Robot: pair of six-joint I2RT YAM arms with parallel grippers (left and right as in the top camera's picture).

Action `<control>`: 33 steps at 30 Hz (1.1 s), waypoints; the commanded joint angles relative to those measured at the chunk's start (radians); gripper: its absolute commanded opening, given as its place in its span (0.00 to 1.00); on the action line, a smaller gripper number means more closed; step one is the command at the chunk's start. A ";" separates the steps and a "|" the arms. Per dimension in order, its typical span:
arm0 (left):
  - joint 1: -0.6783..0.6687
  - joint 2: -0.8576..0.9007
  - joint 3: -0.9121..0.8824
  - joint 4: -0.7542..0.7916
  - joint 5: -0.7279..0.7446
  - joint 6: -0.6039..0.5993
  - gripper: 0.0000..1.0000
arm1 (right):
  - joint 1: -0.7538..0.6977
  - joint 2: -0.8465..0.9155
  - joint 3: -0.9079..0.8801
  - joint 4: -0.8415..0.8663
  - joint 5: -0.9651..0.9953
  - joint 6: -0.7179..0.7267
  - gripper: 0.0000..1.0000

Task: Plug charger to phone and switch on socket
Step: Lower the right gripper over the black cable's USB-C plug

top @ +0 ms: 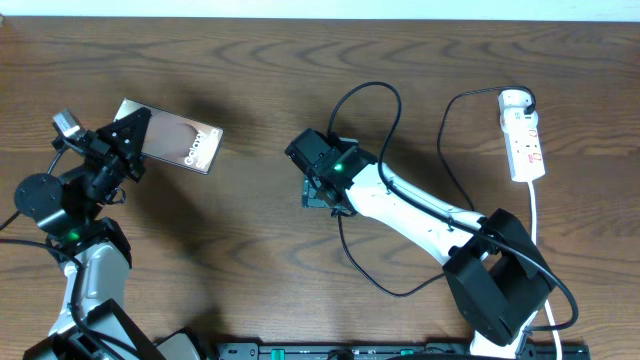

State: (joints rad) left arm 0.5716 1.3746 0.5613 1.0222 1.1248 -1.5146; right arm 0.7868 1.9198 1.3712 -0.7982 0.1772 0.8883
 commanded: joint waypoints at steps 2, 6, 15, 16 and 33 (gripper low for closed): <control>0.004 -0.010 0.015 0.016 0.020 0.002 0.07 | 0.004 -0.002 -0.066 0.027 0.040 0.044 0.74; 0.004 -0.010 0.014 0.016 0.019 0.002 0.07 | 0.006 -0.002 -0.092 0.050 -0.002 0.042 0.71; 0.004 -0.010 0.014 0.016 0.020 0.002 0.07 | 0.008 -0.002 -0.114 0.072 -0.004 0.039 0.63; 0.004 -0.010 0.014 0.016 0.020 0.002 0.07 | 0.009 -0.002 -0.117 0.077 -0.004 0.039 0.62; 0.004 -0.010 0.014 0.016 0.021 0.002 0.07 | 0.005 0.024 -0.119 0.103 -0.039 0.012 0.57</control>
State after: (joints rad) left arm 0.5716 1.3746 0.5613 1.0222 1.1278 -1.5146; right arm 0.7876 1.9228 1.2606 -0.6960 0.1471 0.9100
